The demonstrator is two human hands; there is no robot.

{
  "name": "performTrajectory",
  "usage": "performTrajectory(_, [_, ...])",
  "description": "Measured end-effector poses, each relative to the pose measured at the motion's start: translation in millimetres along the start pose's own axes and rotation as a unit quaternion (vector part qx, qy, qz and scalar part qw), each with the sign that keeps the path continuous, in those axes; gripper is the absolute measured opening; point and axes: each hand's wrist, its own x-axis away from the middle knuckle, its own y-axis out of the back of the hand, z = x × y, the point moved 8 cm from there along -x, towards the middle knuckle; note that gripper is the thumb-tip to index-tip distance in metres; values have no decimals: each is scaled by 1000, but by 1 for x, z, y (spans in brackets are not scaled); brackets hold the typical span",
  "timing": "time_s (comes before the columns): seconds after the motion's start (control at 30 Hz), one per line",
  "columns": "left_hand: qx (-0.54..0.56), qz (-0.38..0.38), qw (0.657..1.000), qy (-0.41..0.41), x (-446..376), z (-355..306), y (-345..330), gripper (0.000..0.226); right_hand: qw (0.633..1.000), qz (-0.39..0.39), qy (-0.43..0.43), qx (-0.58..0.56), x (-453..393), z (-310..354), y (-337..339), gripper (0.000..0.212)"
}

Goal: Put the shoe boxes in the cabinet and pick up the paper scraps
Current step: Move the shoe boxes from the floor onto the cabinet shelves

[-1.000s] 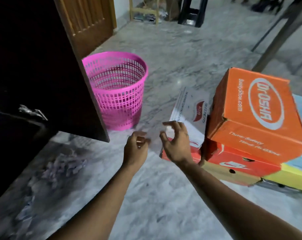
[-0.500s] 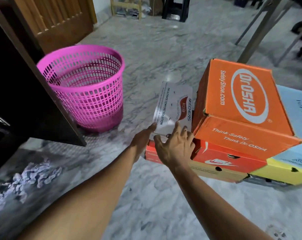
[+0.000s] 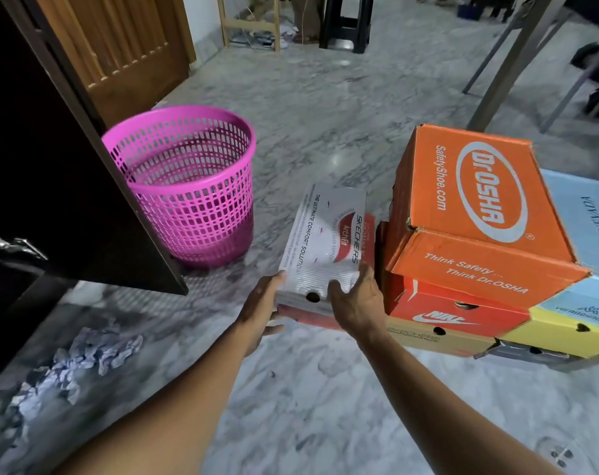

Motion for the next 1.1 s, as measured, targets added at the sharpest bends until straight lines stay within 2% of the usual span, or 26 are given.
performTrajectory(0.07, [59,-6,998,18,3,13,11,47,1000,-9,-5,-15,6,-6,3,52])
performTrajectory(0.17, [103,-9,994,23,16,31,31,48,996,5,-25,-81,12,-22,2,46])
performTrajectory(0.27, [140,-22,988,62,36,59,59,44,972,54,-51,-222,14,-28,-7,58])
performTrajectory(0.37, [169,12,981,92,56,81,85,70,942,132,-97,-291,9,-30,-25,85])
performTrajectory(0.43, [157,48,982,98,67,90,102,81,929,181,-113,-302,6,-26,-40,81])
performTrajectory(0.5, [123,73,984,104,79,95,118,76,912,216,-124,-326,10,-19,-58,82])
performTrajectory(0.6, [99,91,987,85,94,93,138,59,911,237,-107,-322,22,-9,-82,76])
performTrajectory(0.7, [130,54,988,72,94,94,162,77,914,255,-80,-306,44,-7,-105,65])
performTrajectory(0.77, [147,28,986,67,98,94,174,84,915,289,-49,-276,65,1,-119,71])
performTrajectory(0.83, [126,0,991,49,110,94,188,62,909,335,-17,-245,84,16,-141,86])
performTrajectory(0.9, [110,-17,993,42,123,100,201,24,898,377,9,-226,98,34,-164,78])
performTrajectory(0.93, [110,-36,992,50,131,108,213,21,890,400,17,-219,104,46,-178,74])
performTrajectory(0.97, [127,-52,989,55,137,118,225,29,884,418,24,-207,110,58,-191,73])
performTrajectory(1.03, [192,-68,977,62,147,136,251,63,872,452,44,-183,121,87,-219,72])
performTrajectory(1.07, [215,-73,972,64,153,138,261,67,864,469,56,-175,126,103,-231,71])
performTrajectory(1.1, [231,-74,969,54,159,135,270,60,856,485,67,-166,131,121,-246,70])
